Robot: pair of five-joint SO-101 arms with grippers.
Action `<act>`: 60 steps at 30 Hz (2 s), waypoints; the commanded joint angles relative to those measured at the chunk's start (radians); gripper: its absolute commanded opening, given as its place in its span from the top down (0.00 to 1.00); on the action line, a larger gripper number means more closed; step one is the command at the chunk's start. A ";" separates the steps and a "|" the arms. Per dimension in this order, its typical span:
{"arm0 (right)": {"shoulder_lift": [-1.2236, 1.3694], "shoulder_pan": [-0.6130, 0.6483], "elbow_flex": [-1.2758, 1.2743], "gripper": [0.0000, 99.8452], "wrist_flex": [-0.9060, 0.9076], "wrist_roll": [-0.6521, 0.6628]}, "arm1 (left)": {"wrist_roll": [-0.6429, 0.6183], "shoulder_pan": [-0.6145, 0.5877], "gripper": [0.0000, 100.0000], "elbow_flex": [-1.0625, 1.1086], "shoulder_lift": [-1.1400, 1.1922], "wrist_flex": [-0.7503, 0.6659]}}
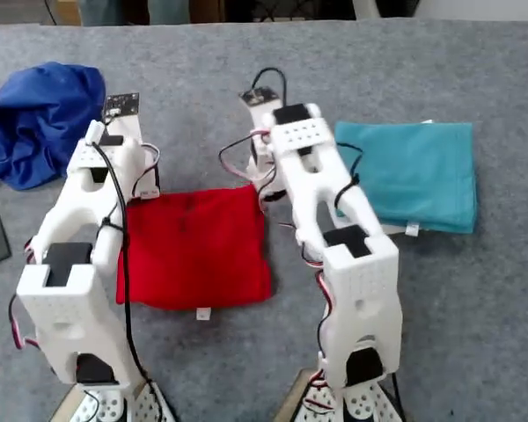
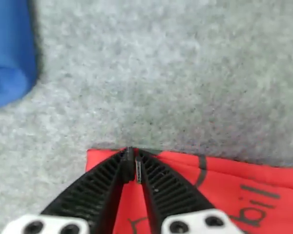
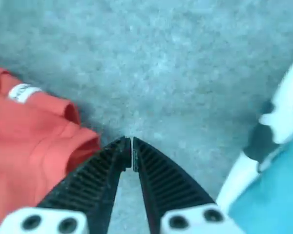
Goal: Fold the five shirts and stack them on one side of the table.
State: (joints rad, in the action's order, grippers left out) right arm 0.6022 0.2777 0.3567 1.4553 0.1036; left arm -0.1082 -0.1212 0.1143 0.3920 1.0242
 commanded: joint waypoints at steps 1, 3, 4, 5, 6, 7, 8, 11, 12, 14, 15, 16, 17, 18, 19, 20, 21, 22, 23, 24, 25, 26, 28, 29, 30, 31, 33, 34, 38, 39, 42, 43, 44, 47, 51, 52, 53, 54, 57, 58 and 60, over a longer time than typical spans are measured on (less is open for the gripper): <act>-0.010 -0.003 0.143 0.98 0.087 0.000 | -0.017 -0.022 0.97 -0.085 0.029 0.043; -0.010 0.014 0.209 0.98 0.172 0.002 | -0.017 -0.013 0.97 -0.097 0.017 0.046; -0.010 0.031 0.251 0.98 0.215 0.002 | -0.017 -0.008 0.97 -0.099 0.003 0.046; -0.010 0.051 0.294 0.98 0.253 0.002 | -0.017 -0.004 0.97 -0.099 -0.014 0.046; -0.010 0.069 0.338 0.98 0.284 0.002 | -0.017 -0.004 0.97 -0.094 -0.032 0.046; -0.010 0.091 0.377 0.98 0.305 0.002 | -0.017 -0.004 0.97 -0.094 -0.043 0.046; -0.010 0.110 0.403 0.98 0.307 0.002 | -0.017 -0.004 0.97 -0.093 -0.054 0.046; 0.015 0.152 0.418 0.98 0.272 0.002 | -0.017 -0.013 0.97 -0.093 -0.060 0.044; 0.038 0.153 0.397 0.98 0.247 0.000 | -0.017 -0.013 0.97 -0.093 -0.060 0.044; 0.099 0.144 0.358 0.98 0.207 0.000 | -0.017 -0.013 0.97 -0.093 -0.060 0.037; 0.136 0.123 0.335 0.98 0.180 0.000 | -0.017 -0.015 0.97 -0.093 -0.060 0.032; 0.179 0.100 0.321 0.98 0.150 0.000 | -0.017 -0.019 0.97 -0.091 -0.058 0.017; 0.219 0.074 0.312 0.98 0.121 -0.005 | -0.017 -0.021 0.97 -0.084 -0.058 0.003; 0.259 0.052 0.312 0.98 0.101 -0.006 | -0.020 -0.022 0.97 -0.074 -0.058 -0.015; 0.291 0.037 0.321 0.98 0.092 -0.006 | -0.020 -0.024 0.97 -0.070 -0.058 -0.034; 0.315 0.028 0.338 0.98 0.094 -0.006 | -0.018 -0.027 0.97 -0.065 -0.058 -0.048; 0.328 0.026 0.360 0.98 0.107 -0.006 | -0.018 -0.030 0.97 -0.065 -0.058 -0.058; 0.331 0.028 0.380 0.98 0.130 -0.006 | -0.017 -0.030 0.97 -0.065 -0.058 -0.064; 0.329 0.035 0.404 0.98 0.160 -0.006 | -0.017 -0.030 0.97 -0.065 -0.058 -0.069; 0.323 0.049 0.440 0.98 0.190 -0.006 | -0.017 -0.030 0.97 -0.068 -0.060 -0.071; 0.317 0.061 0.479 0.98 0.221 -0.006 | -0.017 -0.028 0.97 -0.074 -0.061 -0.069; 0.308 0.072 0.519 0.98 0.250 -0.006 | -0.017 -0.030 0.97 -0.074 -0.063 -0.072; 0.288 0.087 0.599 0.98 0.304 -0.006 | -0.017 -0.039 0.97 -0.071 -0.066 -0.083; 0.274 0.091 0.628 0.98 0.313 -0.008 | -0.017 -0.044 0.97 -0.068 -0.069 -0.083; 0.252 0.091 0.641 0.98 0.313 -0.008 | -0.017 -0.051 0.97 -0.068 -0.071 -0.083; 0.225 0.091 0.644 0.98 0.313 -0.008 | -0.017 -0.054 0.97 -0.073 -0.071 -0.080; 0.162 0.091 0.615 0.98 0.313 -0.006 | -0.011 -0.079 0.97 -0.094 -0.078 -0.038; 0.128 0.097 0.575 0.98 0.313 -0.003 | 0.014 -0.090 0.97 -0.111 -0.091 0.008; -0.050 0.153 0.308 0.98 0.311 -0.006 | 0.176 -0.094 0.97 -0.114 -0.127 0.117; -0.105 0.172 0.236 0.98 0.311 -0.006 | 0.204 -0.096 0.97 -0.094 -0.137 0.115; -0.271 0.222 0.019 0.98 0.296 0.000 | 0.233 -0.096 0.97 -0.050 -0.163 0.132; -0.326 0.242 -0.056 0.98 0.279 0.002 | 0.235 -0.096 0.97 -0.028 -0.187 0.141; -0.375 0.258 -0.130 0.98 0.261 0.002 | 0.235 -0.094 0.97 -0.001 -0.212 0.143; -0.493 0.284 -0.364 0.98 0.173 0.002 | 0.235 -0.082 0.97 0.101 -0.278 0.080; -0.549 0.284 -0.687 0.98 -0.026 0.002 | 0.232 -0.079 0.97 0.245 -0.299 -0.086; -0.549 0.284 -0.756 0.98 -0.081 0.002 | 0.230 -0.079 0.97 0.274 -0.299 -0.123; -0.547 0.284 -0.825 0.98 -0.146 0.002 | 0.230 -0.082 0.97 0.297 -0.298 -0.157; -0.547 0.282 -0.886 0.98 -0.206 0.002 | 0.229 -0.084 0.97 0.318 -0.298 -0.190; -0.547 0.281 -1.012 0.98 -0.324 0.002 | 0.187 -0.088 0.97 0.351 -0.298 -0.250; -0.547 0.281 -1.030 0.98 -0.344 0.002 | 0.158 -0.088 0.97 0.349 -0.296 -0.250; -0.547 0.281 -1.036 0.98 -0.358 0.002 | 0.127 -0.088 0.97 0.352 -0.295 -0.255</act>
State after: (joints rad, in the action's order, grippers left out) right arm 0.0621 0.5539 -0.6391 1.1439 0.1051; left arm 0.0652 -0.2087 0.4611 0.1435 0.7940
